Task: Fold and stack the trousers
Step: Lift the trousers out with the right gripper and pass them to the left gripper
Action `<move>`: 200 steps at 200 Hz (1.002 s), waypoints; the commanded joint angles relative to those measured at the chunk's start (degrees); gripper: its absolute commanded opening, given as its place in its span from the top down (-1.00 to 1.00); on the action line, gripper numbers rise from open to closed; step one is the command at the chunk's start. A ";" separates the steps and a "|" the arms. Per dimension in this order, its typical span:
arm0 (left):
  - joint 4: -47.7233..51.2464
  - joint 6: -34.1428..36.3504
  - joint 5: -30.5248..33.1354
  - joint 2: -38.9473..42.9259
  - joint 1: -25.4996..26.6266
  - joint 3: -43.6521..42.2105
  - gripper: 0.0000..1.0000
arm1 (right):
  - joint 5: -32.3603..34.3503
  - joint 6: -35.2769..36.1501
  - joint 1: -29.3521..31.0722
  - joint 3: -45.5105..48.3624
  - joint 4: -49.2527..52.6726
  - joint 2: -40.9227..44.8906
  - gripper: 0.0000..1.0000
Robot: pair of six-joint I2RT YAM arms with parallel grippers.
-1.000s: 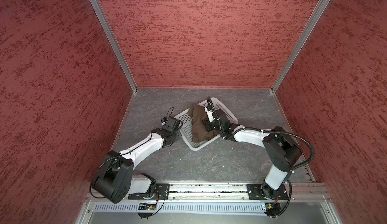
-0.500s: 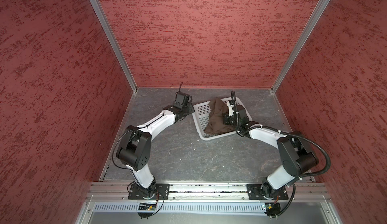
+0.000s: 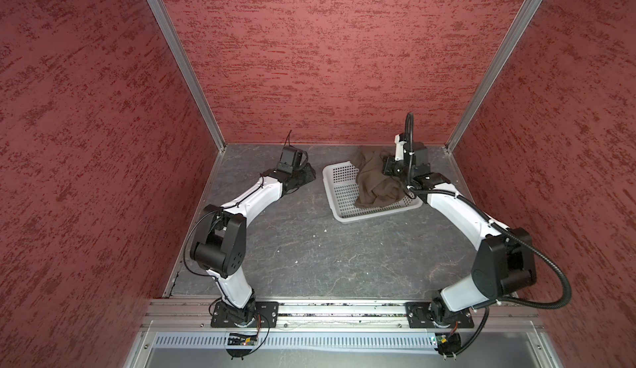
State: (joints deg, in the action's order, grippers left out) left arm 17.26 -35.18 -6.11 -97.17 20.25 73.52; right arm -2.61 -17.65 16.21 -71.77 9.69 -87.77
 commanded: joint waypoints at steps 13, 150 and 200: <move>0.99 5.33 0.10 8.30 -0.87 0.61 -0.24 | -0.42 1.32 6.30 -9.84 -2.77 4.08 1.00; 8.57 1.98 4.33 39.64 -23.56 -19.46 -0.77 | -6.28 3.65 30.17 -34.73 9.04 -21.88 1.00; 11.15 2.57 2.72 36.50 -23.07 -18.70 -0.83 | -2.32 4.54 30.20 -27.15 6.07 -19.86 -0.10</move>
State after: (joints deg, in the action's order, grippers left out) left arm 27.94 -33.58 -3.14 -59.13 -3.51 52.49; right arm -7.68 -14.09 46.83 -100.88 19.35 -114.43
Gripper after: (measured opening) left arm 0.903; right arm 0.409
